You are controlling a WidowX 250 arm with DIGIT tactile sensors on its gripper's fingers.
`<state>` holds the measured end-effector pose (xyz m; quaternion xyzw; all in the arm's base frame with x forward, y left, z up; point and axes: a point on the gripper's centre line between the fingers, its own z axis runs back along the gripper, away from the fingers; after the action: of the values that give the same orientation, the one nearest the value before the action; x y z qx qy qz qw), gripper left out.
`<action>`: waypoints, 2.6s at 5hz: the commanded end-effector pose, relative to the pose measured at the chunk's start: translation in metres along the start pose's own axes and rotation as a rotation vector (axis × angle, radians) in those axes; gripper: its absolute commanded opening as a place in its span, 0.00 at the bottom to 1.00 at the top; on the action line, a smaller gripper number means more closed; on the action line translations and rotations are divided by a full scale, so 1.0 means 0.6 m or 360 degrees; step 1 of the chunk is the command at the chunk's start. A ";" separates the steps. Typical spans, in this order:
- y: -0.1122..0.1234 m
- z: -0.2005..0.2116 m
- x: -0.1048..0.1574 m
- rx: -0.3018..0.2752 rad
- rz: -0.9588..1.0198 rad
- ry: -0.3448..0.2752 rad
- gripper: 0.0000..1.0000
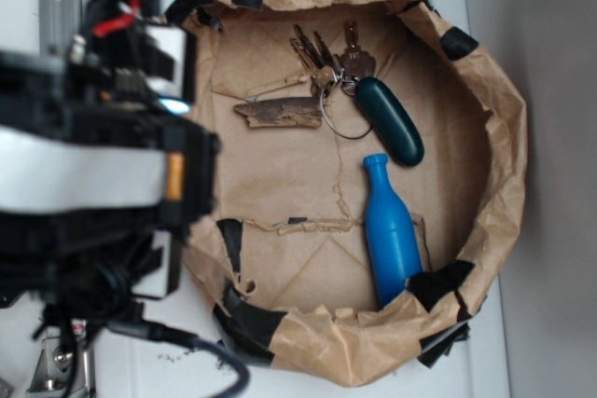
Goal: Grab the blue bottle.
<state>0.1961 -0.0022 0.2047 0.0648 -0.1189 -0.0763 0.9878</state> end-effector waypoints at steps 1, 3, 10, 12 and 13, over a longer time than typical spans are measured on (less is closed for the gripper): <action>0.001 -0.097 0.073 -0.0177 -0.0454 -0.0228 1.00; 0.003 -0.172 0.135 -0.0292 -0.0706 -0.0289 1.00; -0.008 -0.083 0.130 -0.0073 -0.0643 0.0140 0.00; -0.001 -0.021 0.103 0.0038 0.0131 0.0284 0.00; 0.003 -0.030 0.105 0.0078 0.0519 0.0323 0.00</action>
<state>0.2490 0.0132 0.1932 0.0765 -0.0157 0.1017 0.9918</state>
